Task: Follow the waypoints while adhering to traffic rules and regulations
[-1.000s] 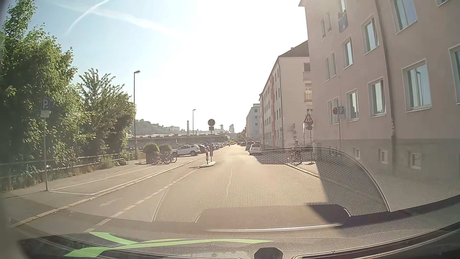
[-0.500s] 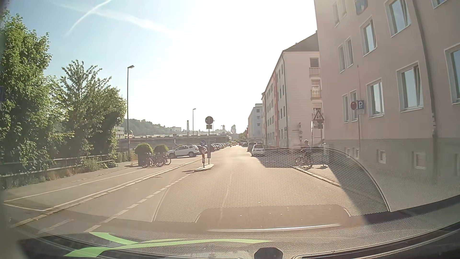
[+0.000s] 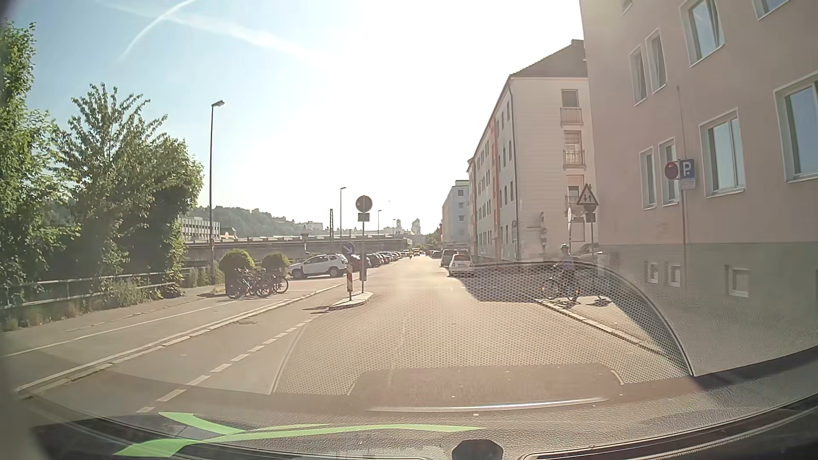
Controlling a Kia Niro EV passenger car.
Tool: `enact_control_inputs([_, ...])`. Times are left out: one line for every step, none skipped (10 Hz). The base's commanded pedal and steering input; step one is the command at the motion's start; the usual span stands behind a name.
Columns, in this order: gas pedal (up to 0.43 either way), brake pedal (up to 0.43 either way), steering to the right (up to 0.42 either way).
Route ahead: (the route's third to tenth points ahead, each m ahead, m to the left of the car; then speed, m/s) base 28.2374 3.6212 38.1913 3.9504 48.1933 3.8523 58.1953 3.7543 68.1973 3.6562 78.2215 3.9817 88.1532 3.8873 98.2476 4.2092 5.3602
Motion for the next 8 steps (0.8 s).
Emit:
enact_control_inputs([0.008, 0.0, -0.001])
enact_control_inputs([0.0, 0.0, 0.0])
enact_control_inputs([0.0, 0.0, 0.003])
enact_control_inputs([0.0, 0.0, 0.003])
enact_control_inputs([0.0, 0.0, 0.003])
enact_control_inputs([0.0, 0.0, 0.003])
enact_control_inputs([0.0, 0.0, 0.003])
enact_control_inputs([0.0, 0.018, 0.004])
